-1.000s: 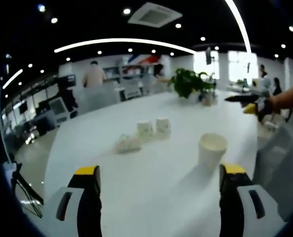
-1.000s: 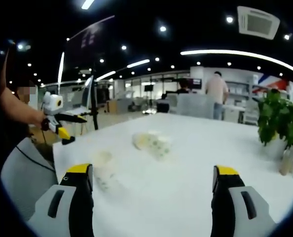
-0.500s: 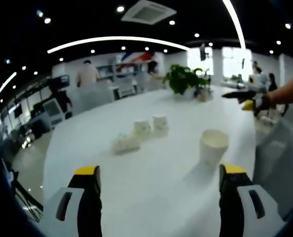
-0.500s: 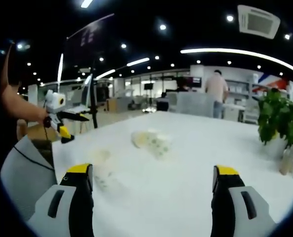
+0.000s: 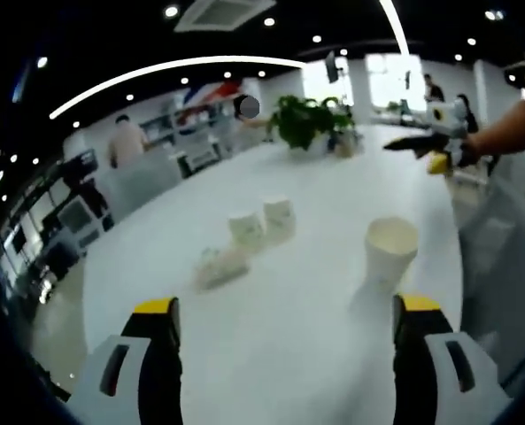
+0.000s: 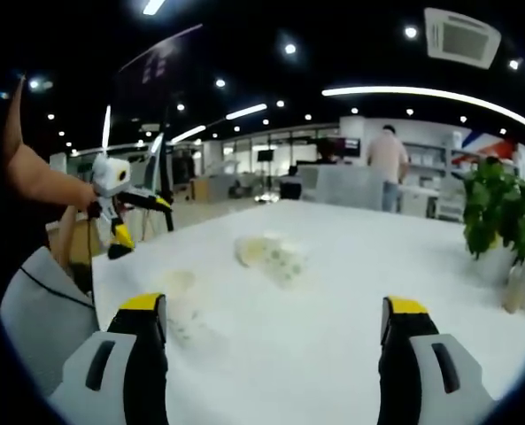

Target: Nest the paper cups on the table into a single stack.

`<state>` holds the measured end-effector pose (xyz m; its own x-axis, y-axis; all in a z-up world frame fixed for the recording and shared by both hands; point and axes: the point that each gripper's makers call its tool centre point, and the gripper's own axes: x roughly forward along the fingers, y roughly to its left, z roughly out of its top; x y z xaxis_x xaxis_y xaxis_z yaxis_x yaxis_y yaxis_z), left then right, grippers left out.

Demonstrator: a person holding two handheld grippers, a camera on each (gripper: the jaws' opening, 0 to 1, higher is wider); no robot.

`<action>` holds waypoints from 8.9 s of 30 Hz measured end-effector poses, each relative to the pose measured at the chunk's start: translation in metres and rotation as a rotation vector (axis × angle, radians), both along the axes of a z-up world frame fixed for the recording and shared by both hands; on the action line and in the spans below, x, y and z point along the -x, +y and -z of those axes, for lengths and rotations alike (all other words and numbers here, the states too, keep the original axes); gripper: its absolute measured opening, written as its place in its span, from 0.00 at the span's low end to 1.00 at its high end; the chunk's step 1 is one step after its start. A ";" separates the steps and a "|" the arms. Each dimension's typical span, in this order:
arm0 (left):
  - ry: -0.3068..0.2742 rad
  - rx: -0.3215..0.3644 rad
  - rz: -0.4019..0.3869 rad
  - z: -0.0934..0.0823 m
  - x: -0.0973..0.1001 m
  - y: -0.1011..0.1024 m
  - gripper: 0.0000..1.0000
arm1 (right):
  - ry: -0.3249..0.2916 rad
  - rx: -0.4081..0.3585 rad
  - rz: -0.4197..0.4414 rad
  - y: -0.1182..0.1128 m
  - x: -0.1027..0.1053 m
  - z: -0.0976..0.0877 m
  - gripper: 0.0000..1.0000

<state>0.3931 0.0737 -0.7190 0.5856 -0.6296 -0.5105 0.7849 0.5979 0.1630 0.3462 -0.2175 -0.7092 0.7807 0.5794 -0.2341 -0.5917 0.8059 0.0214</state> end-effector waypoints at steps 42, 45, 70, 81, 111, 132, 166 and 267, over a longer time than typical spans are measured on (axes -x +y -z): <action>-0.135 -0.429 0.364 0.007 -0.113 -0.049 0.86 | 0.025 0.003 -0.006 0.000 -0.001 0.014 1.00; -0.138 -0.455 0.384 0.012 -0.123 -0.052 0.82 | 0.031 0.003 -0.006 -0.001 0.000 0.017 1.00; -0.076 -0.651 0.456 0.077 -0.170 -0.063 0.61 | 0.065 -0.011 0.031 -0.012 0.008 0.035 0.99; -0.073 -0.701 0.507 0.093 -0.167 -0.073 0.51 | 0.075 -0.013 0.019 -0.008 0.005 0.039 0.99; -0.033 -0.521 0.318 0.076 -0.182 -0.053 0.39 | 0.064 -0.003 0.001 -0.004 0.001 0.035 1.00; -0.009 0.102 -0.105 -0.003 -0.209 -0.048 0.39 | 0.046 0.008 -0.016 0.001 -0.002 0.024 1.00; -0.086 0.506 -0.168 -0.090 -0.189 -0.069 0.38 | 0.026 0.025 -0.047 0.010 -0.004 0.011 1.00; -0.262 0.588 -0.005 -0.126 0.053 -0.127 0.39 | -0.032 0.005 -0.034 0.011 0.029 -0.007 1.00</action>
<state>0.3399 -0.0538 -0.5925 0.6480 -0.7575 0.0793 0.7603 0.6495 -0.0074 0.3173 -0.2069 -0.7023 0.7678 0.6044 -0.2127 -0.6188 0.7855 -0.0018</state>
